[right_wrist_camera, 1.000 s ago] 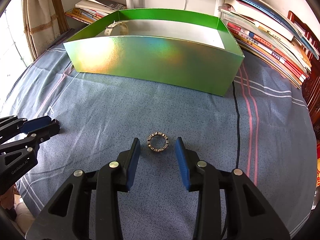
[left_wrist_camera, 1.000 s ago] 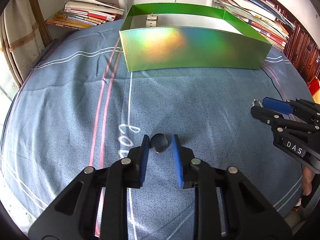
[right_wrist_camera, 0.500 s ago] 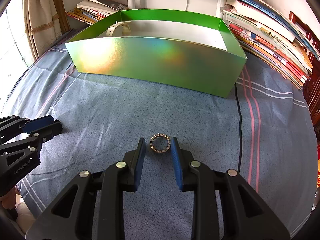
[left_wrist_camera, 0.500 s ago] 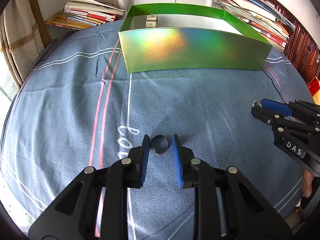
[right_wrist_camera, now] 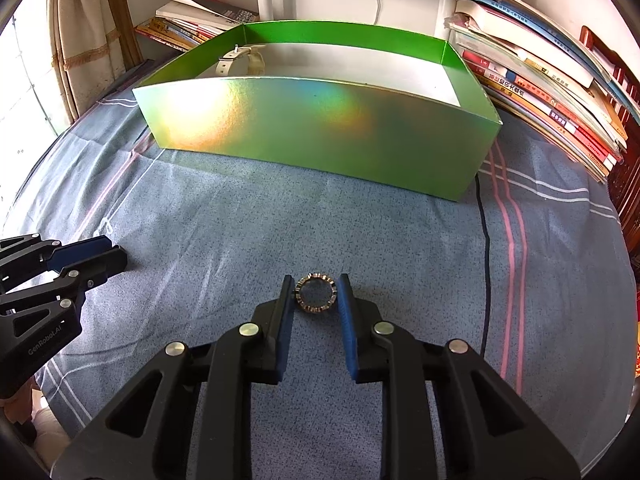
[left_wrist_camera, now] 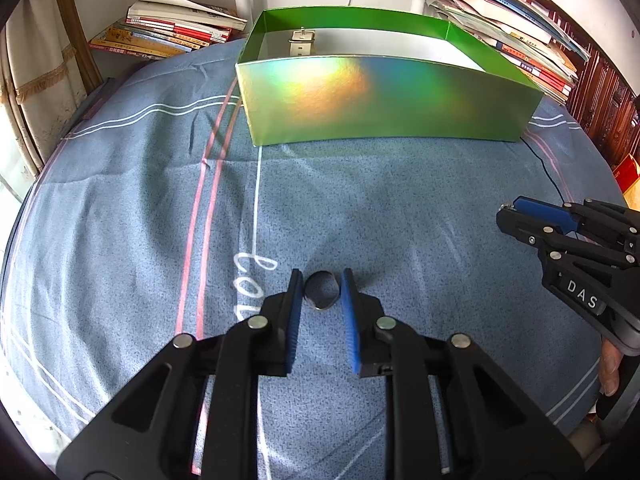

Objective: Organize jewelry
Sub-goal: 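Grasp the dark ring with the left tool while the right tool grasps the silver ring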

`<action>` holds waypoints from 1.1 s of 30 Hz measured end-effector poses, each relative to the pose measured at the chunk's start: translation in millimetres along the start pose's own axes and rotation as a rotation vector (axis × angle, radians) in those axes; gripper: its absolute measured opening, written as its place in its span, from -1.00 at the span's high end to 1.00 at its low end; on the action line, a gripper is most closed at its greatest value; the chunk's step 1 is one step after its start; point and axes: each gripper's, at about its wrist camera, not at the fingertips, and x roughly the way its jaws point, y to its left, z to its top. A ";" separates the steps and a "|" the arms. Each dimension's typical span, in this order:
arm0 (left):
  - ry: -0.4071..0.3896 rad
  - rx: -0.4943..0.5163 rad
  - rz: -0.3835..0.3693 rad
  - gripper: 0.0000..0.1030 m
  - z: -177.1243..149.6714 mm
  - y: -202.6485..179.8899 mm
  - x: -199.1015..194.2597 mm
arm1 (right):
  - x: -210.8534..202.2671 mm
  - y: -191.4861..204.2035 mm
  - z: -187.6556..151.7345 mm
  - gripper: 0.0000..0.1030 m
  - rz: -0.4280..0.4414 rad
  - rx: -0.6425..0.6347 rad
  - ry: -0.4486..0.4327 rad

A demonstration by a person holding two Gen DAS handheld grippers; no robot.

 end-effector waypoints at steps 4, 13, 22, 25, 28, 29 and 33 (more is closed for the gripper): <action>-0.001 -0.007 -0.006 0.62 0.3 1.1 0.4 | -0.1 -0.1 -0.3 0.57 0.000 0.001 0.001; -0.027 -0.021 0.005 0.62 10.6 3.5 -3.9 | -9.5 -9.2 2.7 0.58 -0.031 0.033 -0.020; -0.014 -0.029 -0.010 0.62 26.2 -0.6 15.4 | -1.5 -4.3 -2.2 0.58 -0.022 0.032 0.011; -0.017 -0.028 -0.010 0.62 26.4 -1.4 16.4 | -1.5 -5.6 -2.4 0.56 -0.016 0.038 0.010; -0.019 -0.027 -0.013 0.62 24.5 -0.8 15.6 | -1.5 -4.3 -2.4 0.54 -0.022 0.030 0.007; -0.019 -0.025 -0.012 0.62 24.2 -1.0 15.4 | -1.5 -4.6 -2.5 0.54 -0.023 0.031 0.006; -0.023 -0.019 -0.010 0.59 23.2 -1.8 15.0 | -1.5 -4.4 -2.8 0.53 -0.023 0.030 0.003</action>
